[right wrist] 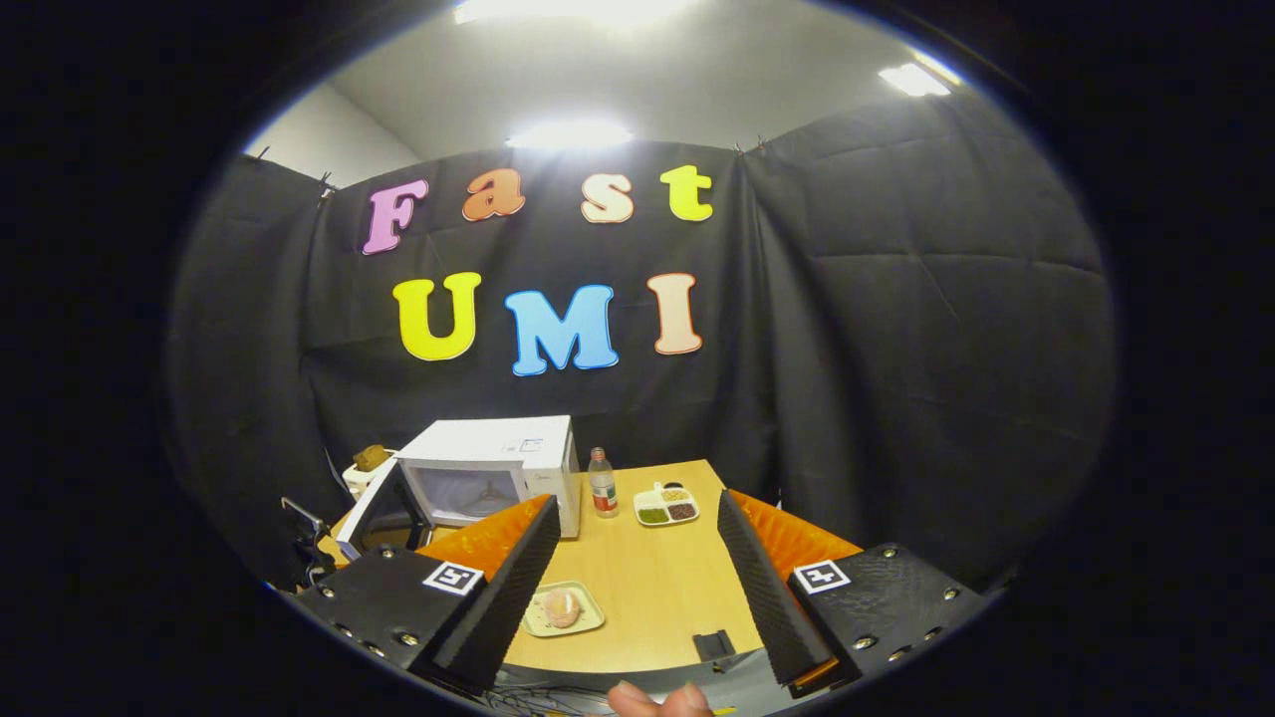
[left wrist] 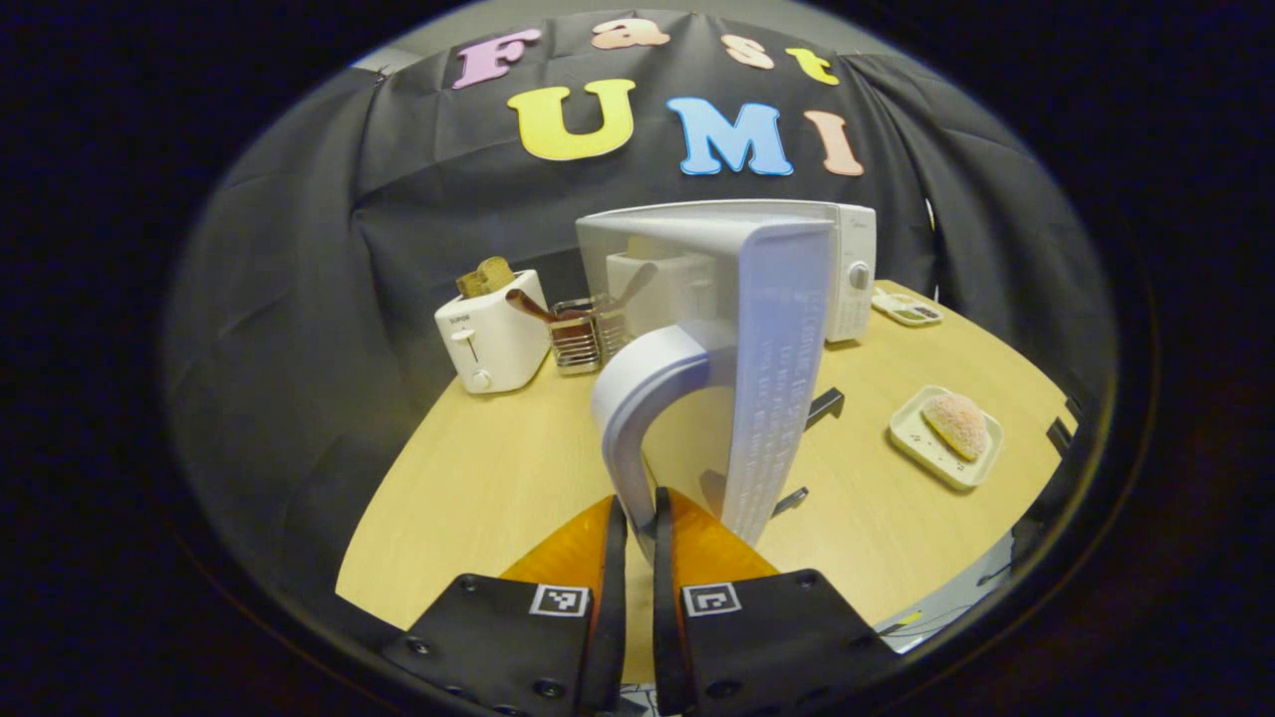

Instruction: Open the microwave oven with the left hand, put the food in, and close the microwave oven.

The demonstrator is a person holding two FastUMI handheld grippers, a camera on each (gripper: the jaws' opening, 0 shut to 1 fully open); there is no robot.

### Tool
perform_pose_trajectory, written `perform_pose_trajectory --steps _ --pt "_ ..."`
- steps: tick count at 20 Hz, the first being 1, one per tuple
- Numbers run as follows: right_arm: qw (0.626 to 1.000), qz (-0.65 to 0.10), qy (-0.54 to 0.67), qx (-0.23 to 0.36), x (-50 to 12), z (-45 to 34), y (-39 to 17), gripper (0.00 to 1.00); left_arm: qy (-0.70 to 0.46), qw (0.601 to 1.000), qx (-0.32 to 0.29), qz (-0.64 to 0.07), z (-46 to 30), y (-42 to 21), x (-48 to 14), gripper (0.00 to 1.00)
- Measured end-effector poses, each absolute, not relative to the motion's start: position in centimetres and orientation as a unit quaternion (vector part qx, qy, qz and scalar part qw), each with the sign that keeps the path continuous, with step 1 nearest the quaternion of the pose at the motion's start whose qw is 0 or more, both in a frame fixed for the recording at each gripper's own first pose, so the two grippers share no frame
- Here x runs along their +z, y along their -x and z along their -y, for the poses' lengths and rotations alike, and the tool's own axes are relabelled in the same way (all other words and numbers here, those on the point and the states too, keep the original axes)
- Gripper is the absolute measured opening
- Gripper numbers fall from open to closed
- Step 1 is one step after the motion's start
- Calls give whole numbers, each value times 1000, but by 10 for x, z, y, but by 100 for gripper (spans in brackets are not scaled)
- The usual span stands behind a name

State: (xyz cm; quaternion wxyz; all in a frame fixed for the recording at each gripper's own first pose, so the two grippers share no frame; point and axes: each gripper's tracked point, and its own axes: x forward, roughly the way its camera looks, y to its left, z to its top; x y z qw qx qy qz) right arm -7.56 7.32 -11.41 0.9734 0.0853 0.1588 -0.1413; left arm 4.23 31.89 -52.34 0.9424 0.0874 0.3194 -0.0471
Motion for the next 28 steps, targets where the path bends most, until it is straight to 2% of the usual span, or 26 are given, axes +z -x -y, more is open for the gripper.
perform_pose_trajectory --steps 5,11,13,14,15,18,23,28 --pt "970 -174 -84 -147 -125 -117 35 97 -30 946 -61 -317 -369 -42 -529 20" --pt "964 -227 -90 -107 -165 -169 3 98 -19 941 -71 -330 -392 -40 -529 20" --pt "961 -242 -90 -95 -180 -178 -4 98 -41 942 -56 -328 -400 -38 -527 34" --pt "960 -250 -88 -88 -188 -182 -7 98 -54 943 -52 -325 -402 -34 -525 49" --pt "959 -258 -84 -80 -196 -184 -9 98 -61 943 -51 -322 -402 -30 -521 58" --pt "955 -282 -77 -56 -224 -189 -17 98 -56 942 -31 -330 -407 -14 -518 77" --pt "944 -326 -60 8 -300 -195 -43 98 -20 941 59 -333 -416 15 -488 80" --pt "916 -392 -67 57 -400 -186 -57 98 8 922 132 -365 -378 68 -459 81"
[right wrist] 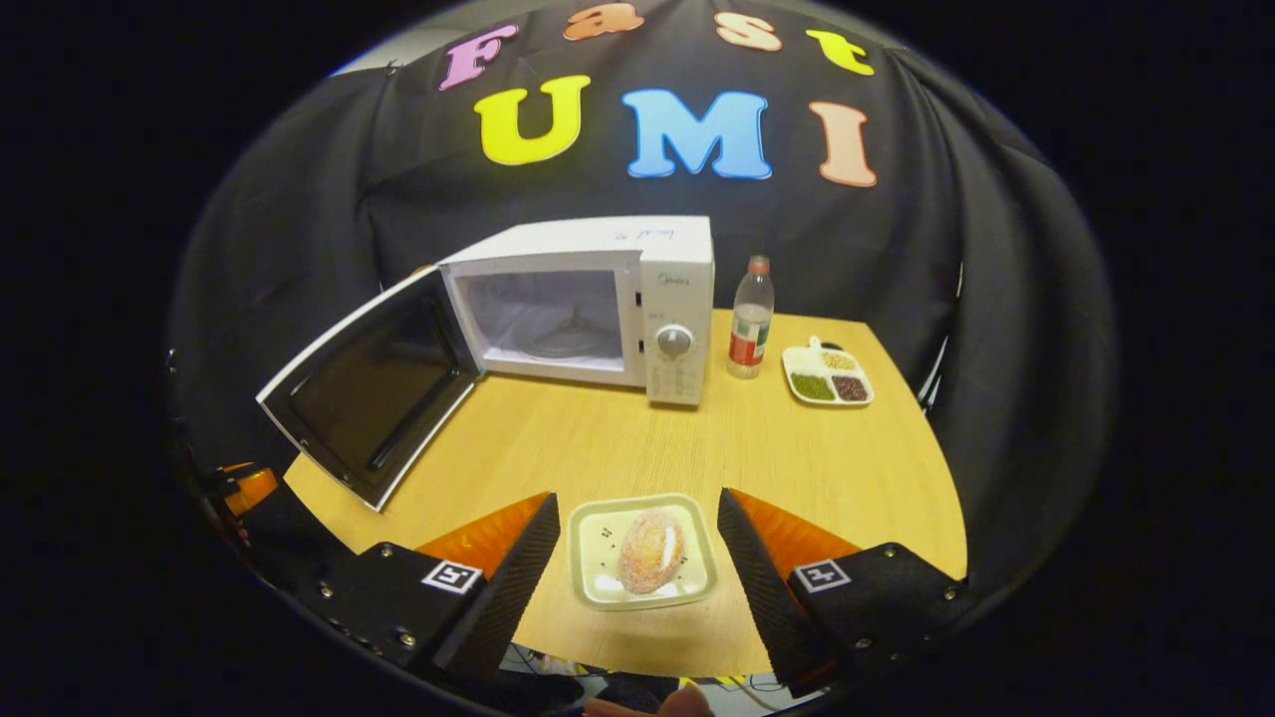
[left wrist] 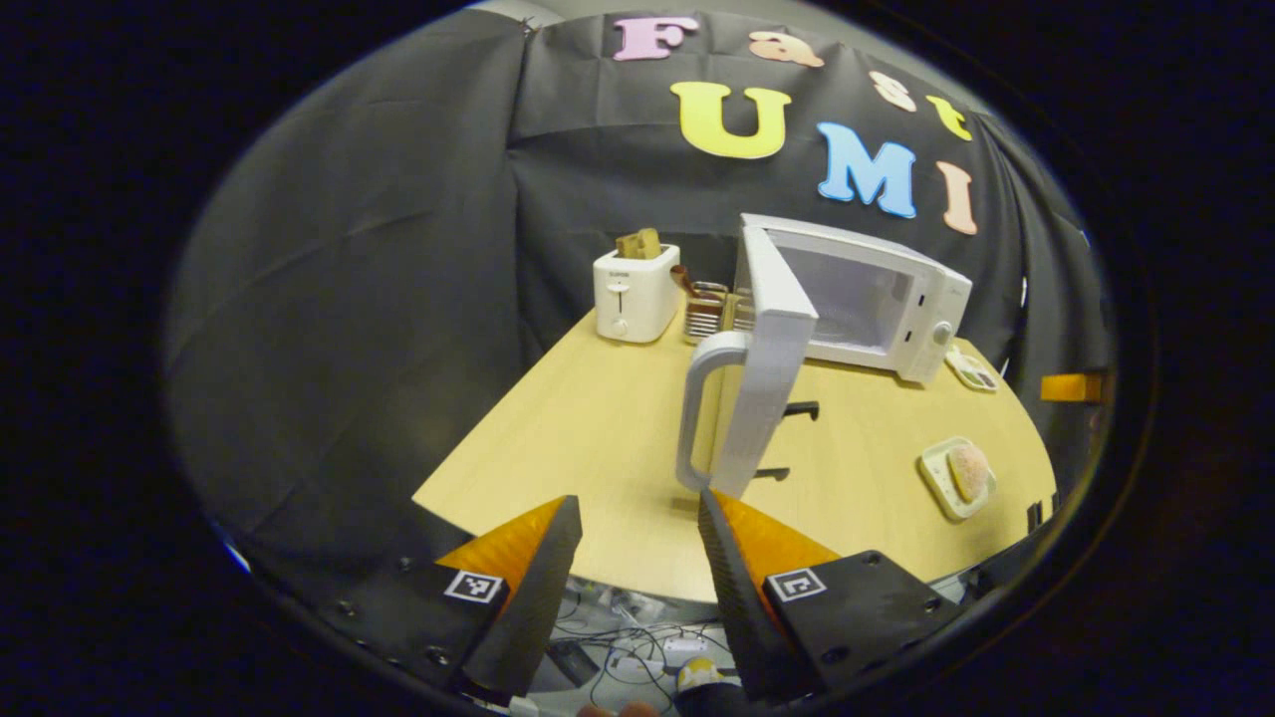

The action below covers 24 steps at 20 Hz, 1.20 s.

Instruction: Open the microwave oven with the left hand, put the food in, and close the microwave oven.

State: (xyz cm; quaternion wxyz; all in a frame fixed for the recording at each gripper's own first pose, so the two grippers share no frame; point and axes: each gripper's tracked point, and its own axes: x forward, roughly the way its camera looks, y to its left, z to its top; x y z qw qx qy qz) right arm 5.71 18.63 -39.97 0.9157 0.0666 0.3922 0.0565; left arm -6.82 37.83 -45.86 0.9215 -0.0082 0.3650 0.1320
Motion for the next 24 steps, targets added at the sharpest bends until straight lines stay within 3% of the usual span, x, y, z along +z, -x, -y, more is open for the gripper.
perform_pose_trajectory --steps 7,14,19,20,24 --pt "876 -464 -94 96 -508 -189 -55 100 46 892 216 -396 -317 130 -427 82" --pt "857 -498 -86 97 -552 -199 -60 100 61 881 252 -396 -285 162 -404 81" --pt "860 -503 -31 77 -559 -203 -61 87 60 898 244 -362 -279 162 -382 81" --pt "860 -504 -29 72 -559 -205 -63 78 55 900 240 -359 -279 163 -381 83" --pt "845 -523 -92 65 -547 -217 -60 72 78 911 235 -329 -290 187 -367 80"
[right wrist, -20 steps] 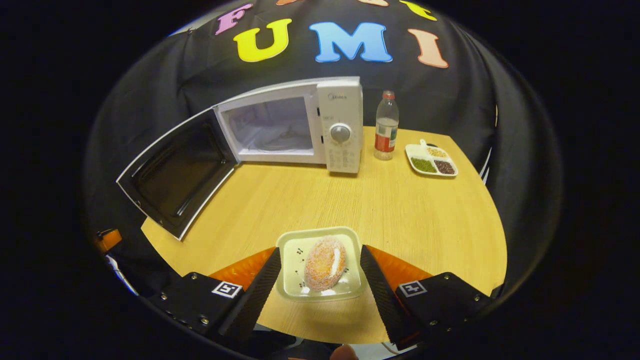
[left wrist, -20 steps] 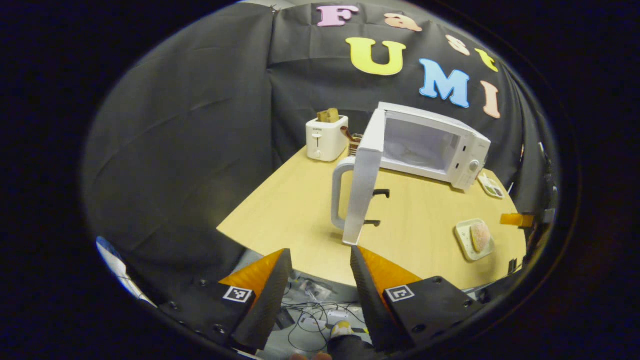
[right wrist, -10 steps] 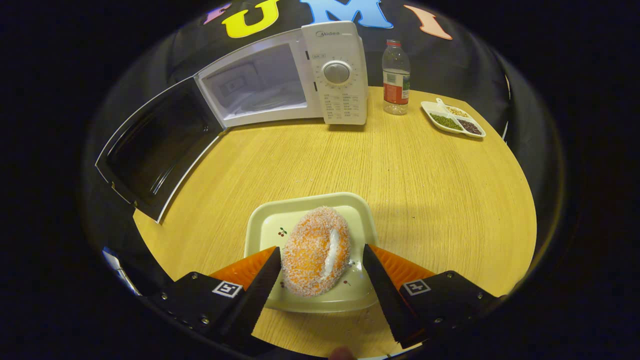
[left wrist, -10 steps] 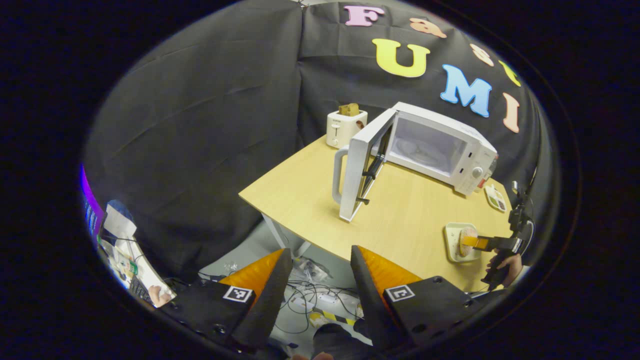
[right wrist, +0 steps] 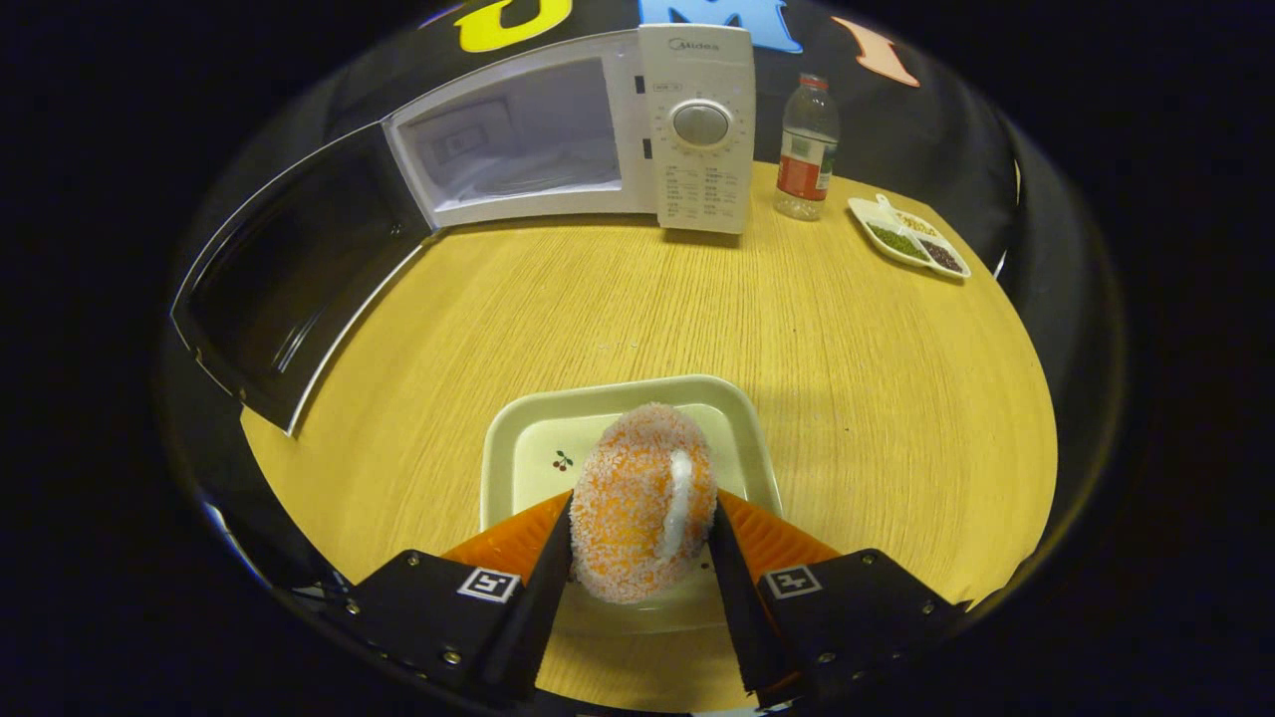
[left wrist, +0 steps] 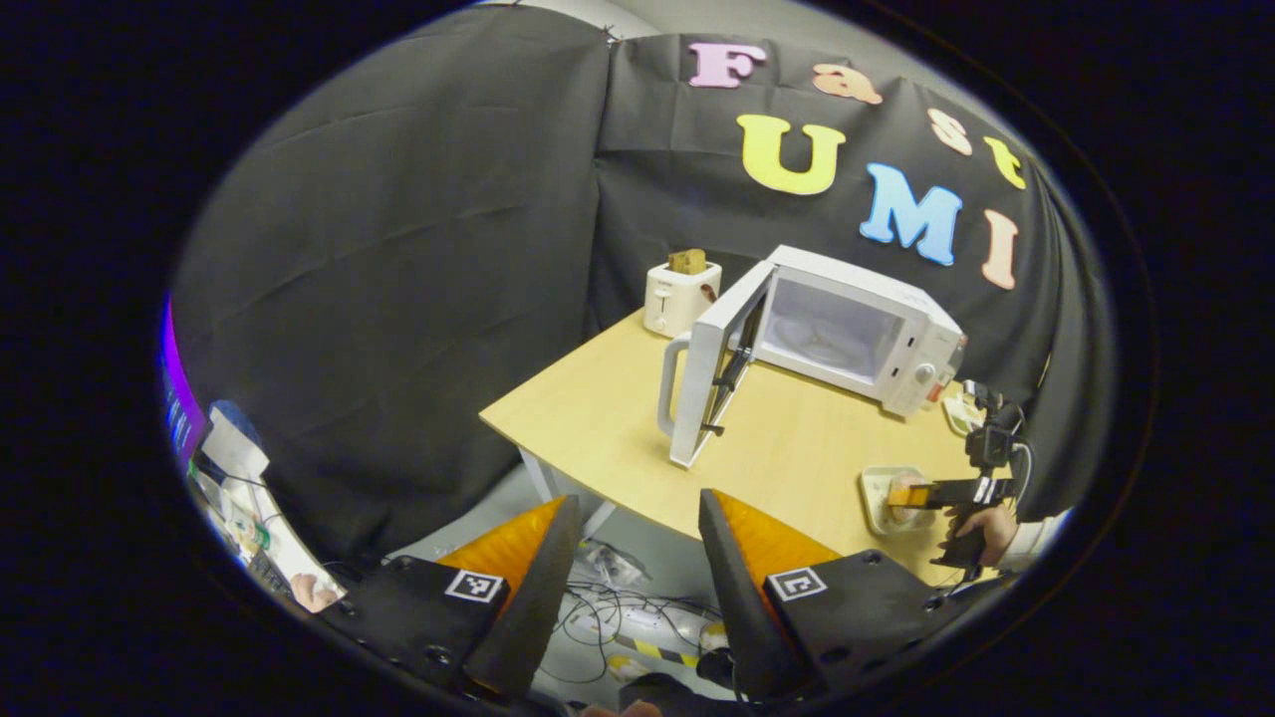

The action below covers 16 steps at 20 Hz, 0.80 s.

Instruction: Open the microwave oven with the left hand, put the food in, and close the microwave oven.

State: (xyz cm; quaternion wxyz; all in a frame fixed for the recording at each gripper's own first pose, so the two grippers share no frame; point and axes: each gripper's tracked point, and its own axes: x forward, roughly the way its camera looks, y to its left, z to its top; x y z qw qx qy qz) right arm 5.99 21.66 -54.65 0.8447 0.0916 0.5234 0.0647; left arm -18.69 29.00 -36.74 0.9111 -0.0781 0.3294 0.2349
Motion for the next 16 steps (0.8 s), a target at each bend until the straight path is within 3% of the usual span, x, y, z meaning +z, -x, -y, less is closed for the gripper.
perform_pose_trajectory --steps 4,6,8,9,11,16 --pt "857 -501 -117 40 -508 -219 -63 75 118 922 227 -292 -311 202 -360 84" --pt "862 -491 -121 33 -487 -224 -57 74 135 929 213 -271 -319 202 -356 80" --pt "871 -476 -118 34 -461 -232 -52 74 131 938 194 -254 -326 200 -350 89" --pt "875 -467 -119 41 -447 -240 -51 74 126 944 183 -243 -329 198 -346 79" --pt "883 -451 -119 53 -418 -255 -52 74 116 953 166 -227 -335 191 -332 84" --pt "892 -416 -161 77 -377 -308 -93 74 103 963 146 -200 -344 175 -297 79"
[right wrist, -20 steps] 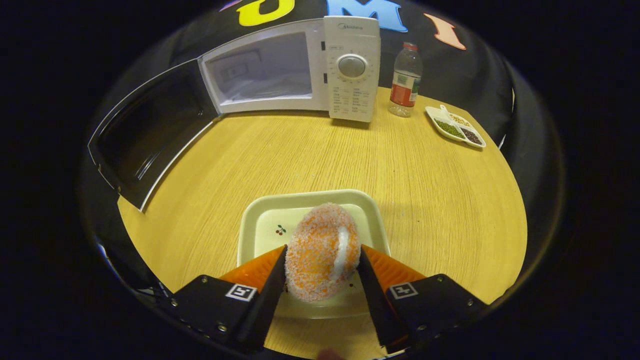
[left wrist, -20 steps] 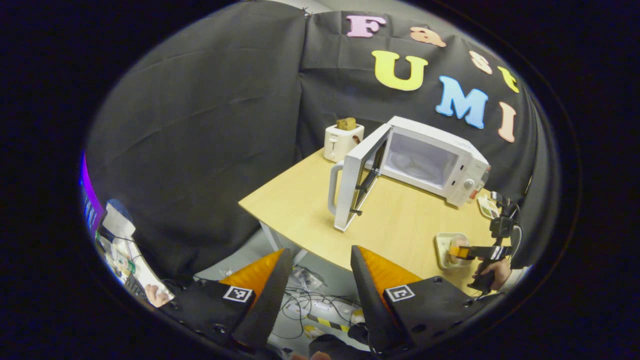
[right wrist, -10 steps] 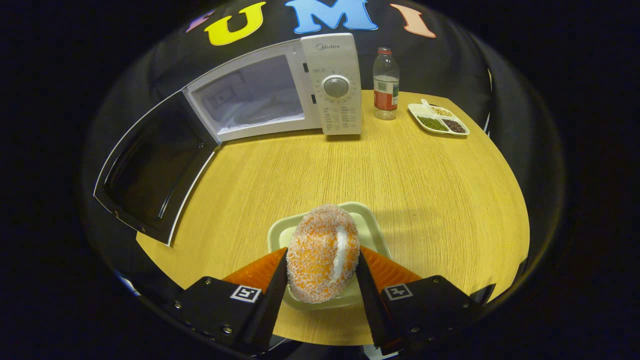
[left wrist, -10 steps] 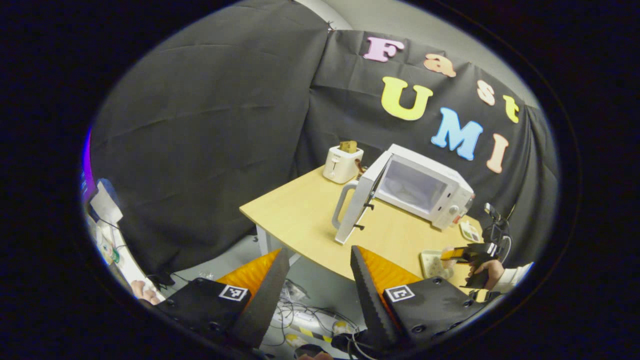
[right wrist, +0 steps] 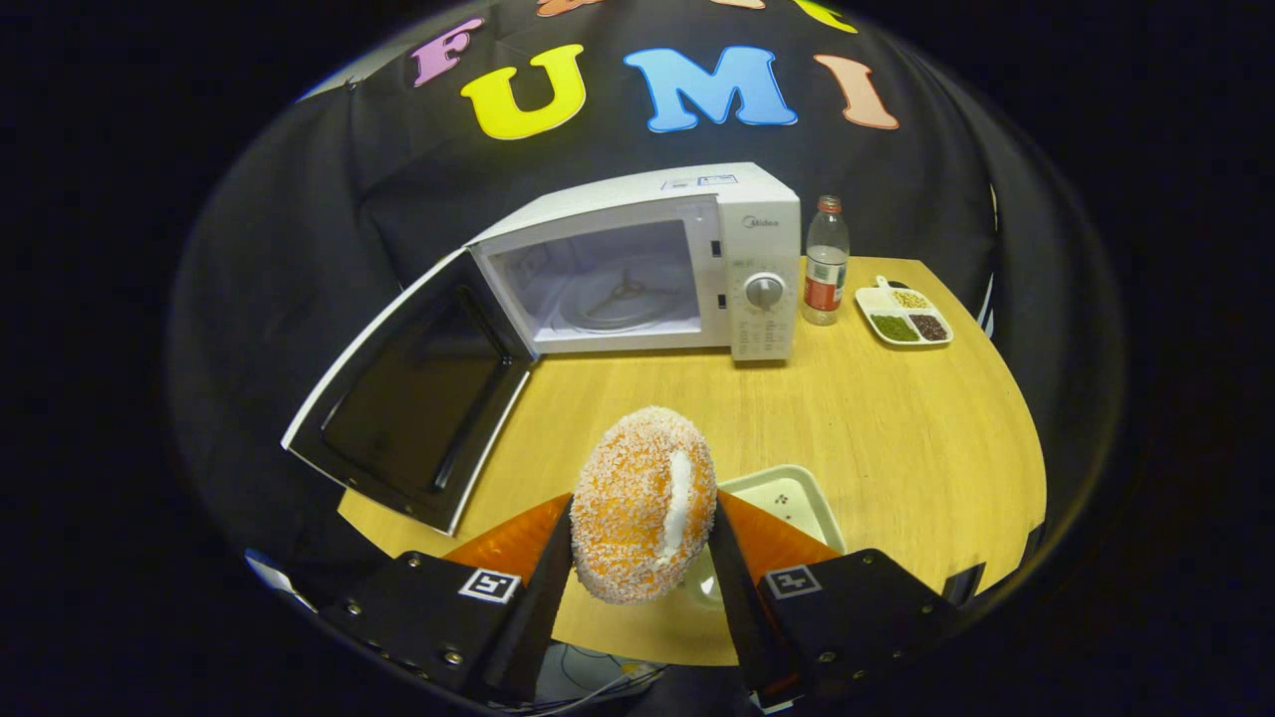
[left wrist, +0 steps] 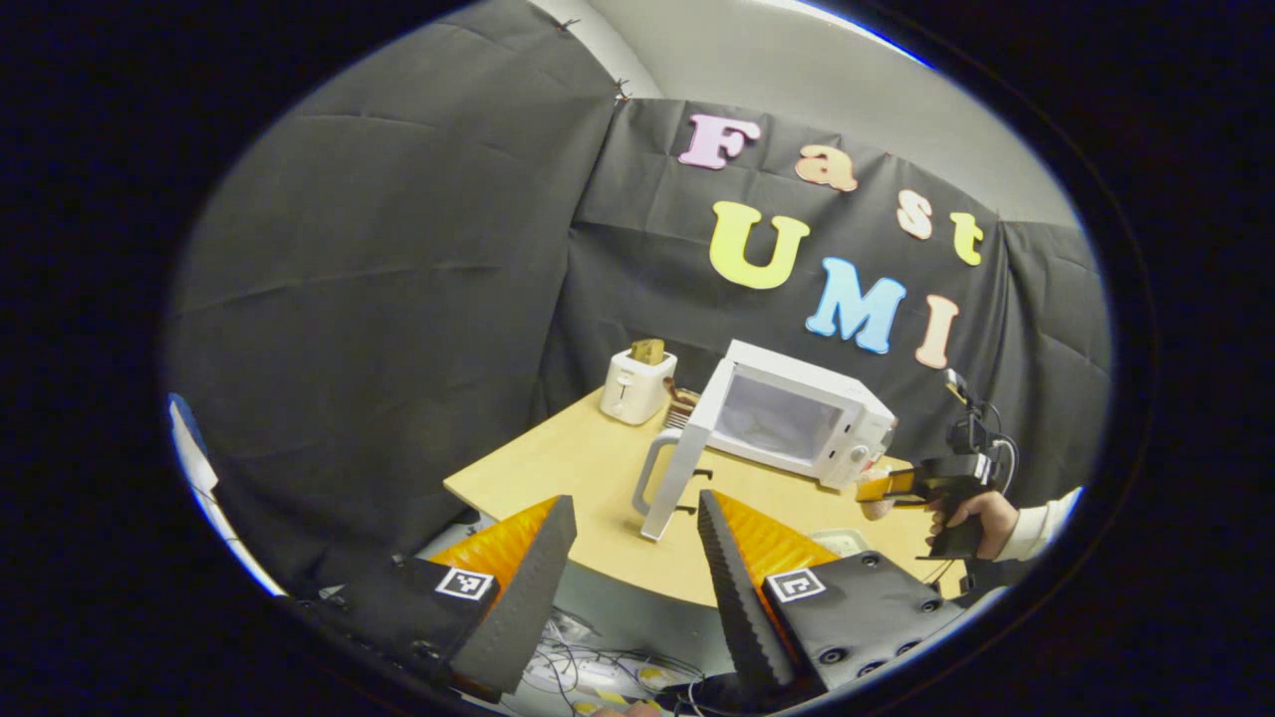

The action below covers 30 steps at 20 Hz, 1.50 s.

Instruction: Open the microwave oven with the left hand, put the food in, and close the microwave oven.

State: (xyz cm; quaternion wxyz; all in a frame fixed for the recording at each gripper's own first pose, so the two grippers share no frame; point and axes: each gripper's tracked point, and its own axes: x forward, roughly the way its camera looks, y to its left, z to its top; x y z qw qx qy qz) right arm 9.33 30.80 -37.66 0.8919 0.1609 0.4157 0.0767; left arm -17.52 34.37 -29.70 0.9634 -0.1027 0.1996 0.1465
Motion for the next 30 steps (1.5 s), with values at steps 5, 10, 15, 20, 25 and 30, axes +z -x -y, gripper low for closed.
perform_pose_trajectory --steps 5,10,15,20,25,30 --pt "890 -399 -201 88 -378 -355 -159 74 83 961 158 -213 -360 167 -284 83" --pt "882 -396 -244 74 -408 -374 -227 74 58 952 187 -234 -370 147 -279 79" --pt "874 -389 -288 45 -443 -383 -291 74 64 933 225 -273 -375 126 -295 79" --pt "874 -367 -316 19 -470 -392 -343 74 60 912 246 -323 -385 130 -309 84" --pt "881 -346 -321 -9 -484 -390 -374 74 65 898 261 -349 -388 128 -319 84" --pt "900 -303 -312 -34 -492 -379 -407 74 51 885 262 -381 -380 135 -331 84"
